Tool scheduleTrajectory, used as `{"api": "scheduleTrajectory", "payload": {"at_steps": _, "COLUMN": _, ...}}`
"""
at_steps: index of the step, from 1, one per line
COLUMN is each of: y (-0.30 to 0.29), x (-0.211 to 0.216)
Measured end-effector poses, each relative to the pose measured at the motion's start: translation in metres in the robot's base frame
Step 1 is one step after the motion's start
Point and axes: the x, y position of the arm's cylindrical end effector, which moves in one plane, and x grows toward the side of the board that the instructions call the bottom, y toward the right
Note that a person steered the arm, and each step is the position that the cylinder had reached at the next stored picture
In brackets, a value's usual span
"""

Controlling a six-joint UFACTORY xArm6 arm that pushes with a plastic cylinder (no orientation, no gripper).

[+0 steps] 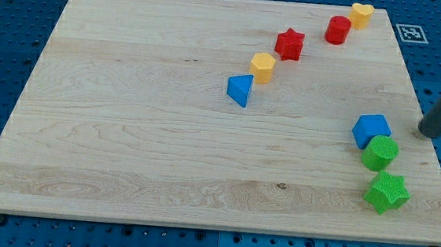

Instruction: Separate the blue cube from the green circle

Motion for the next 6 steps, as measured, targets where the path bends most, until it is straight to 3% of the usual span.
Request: {"api": "scheduleTrajectory", "payload": {"at_steps": 6, "y": -0.109, "x": -0.004}}
